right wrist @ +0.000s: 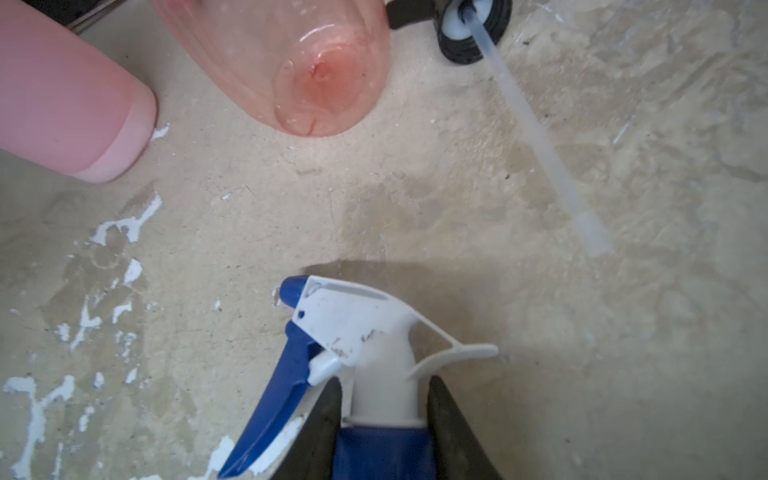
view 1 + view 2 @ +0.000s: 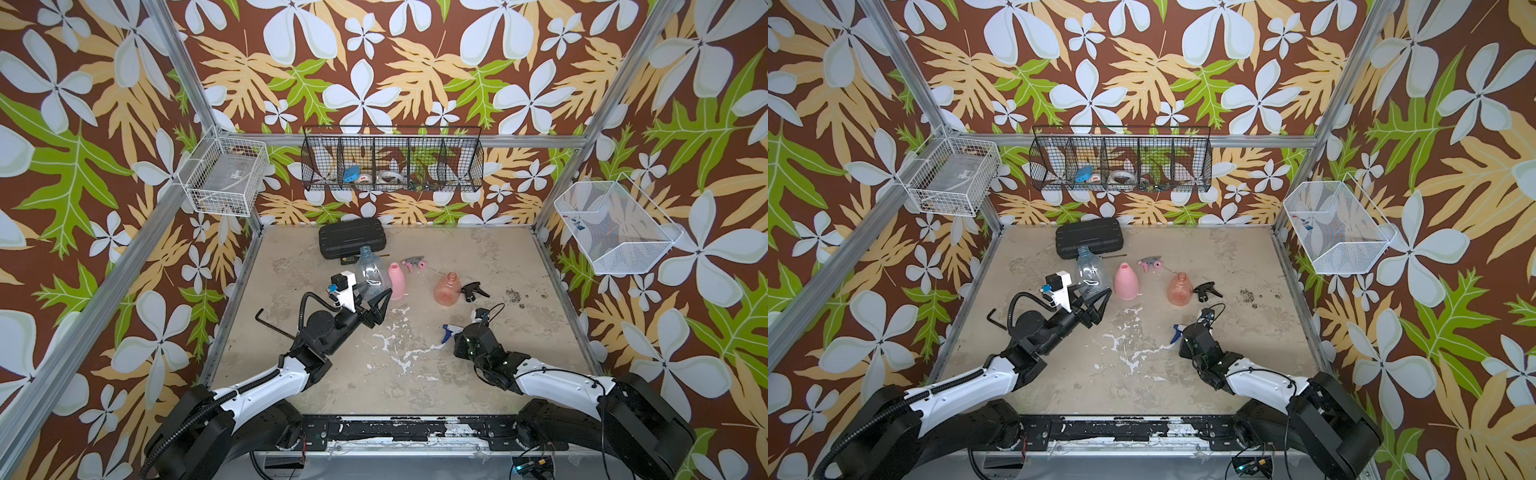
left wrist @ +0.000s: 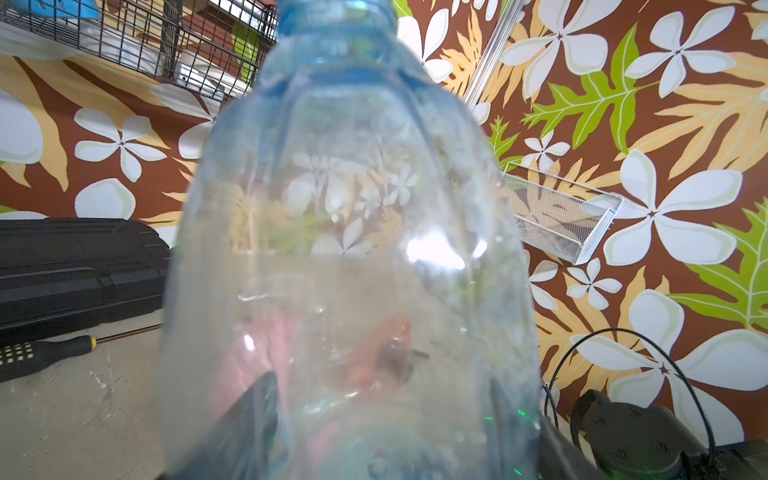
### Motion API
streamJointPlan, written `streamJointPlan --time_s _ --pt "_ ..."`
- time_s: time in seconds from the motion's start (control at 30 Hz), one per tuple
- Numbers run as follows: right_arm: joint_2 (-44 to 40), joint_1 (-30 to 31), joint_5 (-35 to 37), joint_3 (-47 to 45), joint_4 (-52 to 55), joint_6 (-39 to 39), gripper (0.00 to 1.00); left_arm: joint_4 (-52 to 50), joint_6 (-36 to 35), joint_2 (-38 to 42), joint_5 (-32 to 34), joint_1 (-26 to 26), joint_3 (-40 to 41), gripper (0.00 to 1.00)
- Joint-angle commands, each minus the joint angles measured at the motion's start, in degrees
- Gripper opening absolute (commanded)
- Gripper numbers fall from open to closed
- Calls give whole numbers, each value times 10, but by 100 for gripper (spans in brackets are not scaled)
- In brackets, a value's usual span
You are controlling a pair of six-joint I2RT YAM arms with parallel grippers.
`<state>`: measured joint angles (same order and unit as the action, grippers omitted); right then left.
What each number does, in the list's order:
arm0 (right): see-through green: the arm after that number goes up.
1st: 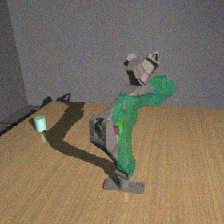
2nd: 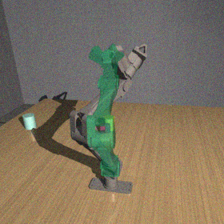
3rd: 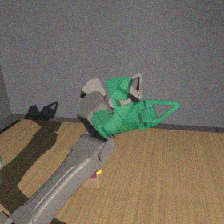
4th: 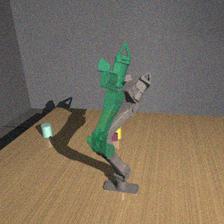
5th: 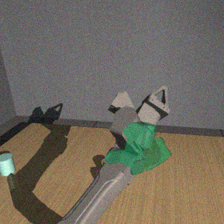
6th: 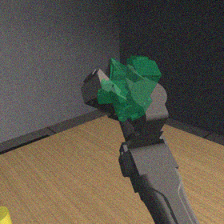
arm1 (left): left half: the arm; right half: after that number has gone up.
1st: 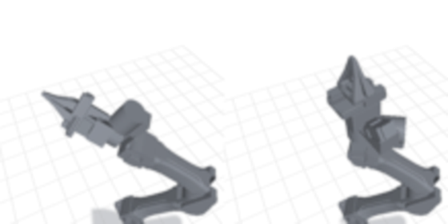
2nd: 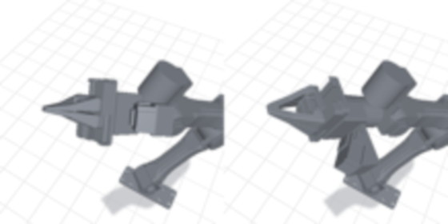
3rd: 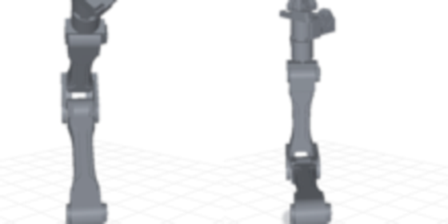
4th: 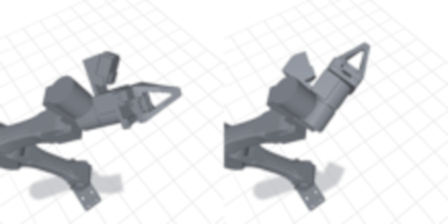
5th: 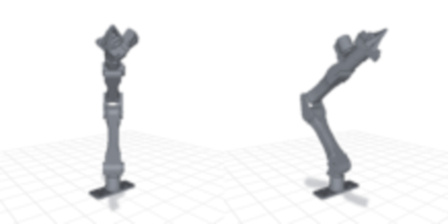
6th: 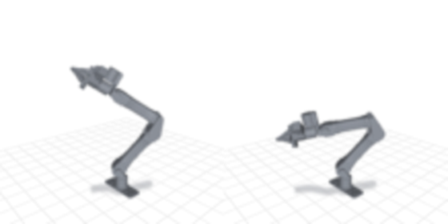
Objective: Attach spray nozzles to spray bottles
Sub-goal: Place the spray nozzle at the center of the board, then pick up the spray nozzle from the center of the board.
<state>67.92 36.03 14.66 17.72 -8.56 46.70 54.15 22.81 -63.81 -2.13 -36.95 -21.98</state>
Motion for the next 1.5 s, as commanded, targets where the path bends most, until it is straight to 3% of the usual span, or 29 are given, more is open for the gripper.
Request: streamJointPlan --time_s 0.0,0.03,0.17,0.4,0.57,0.73,1.03,1.17,1.47 --pt "-8 4 -28 17 37 9 52 44 10 -11 -34 -1 1 63" --pt "-11 3 -46 28 60 -5 59 50 9 -14 -37 -1 5 63" --pt "-26 0 -83 79 167 -55 70 78 -10 -12 -14 -1 23 63" --pt "18 -71 -172 152 254 -151 56 28 -49 33 -33 0 39 65" --pt "81 -75 -179 211 312 -170 53 14 -78 49 -57 0 46 67" --pt "90 -75 -156 221 325 -176 52 123 -83 9 -100 -1 72 67" --pt "97 -77 -141 203 316 -188 52 207 -131 -66 -145 0 30 69" --pt "123 -83 -138 211 304 -197 50 206 -175 -80 -147 -1 -3 70" --pt "177 -89 -140 249 305 -212 48 191 -178 -65 -153 -1 -13 70"
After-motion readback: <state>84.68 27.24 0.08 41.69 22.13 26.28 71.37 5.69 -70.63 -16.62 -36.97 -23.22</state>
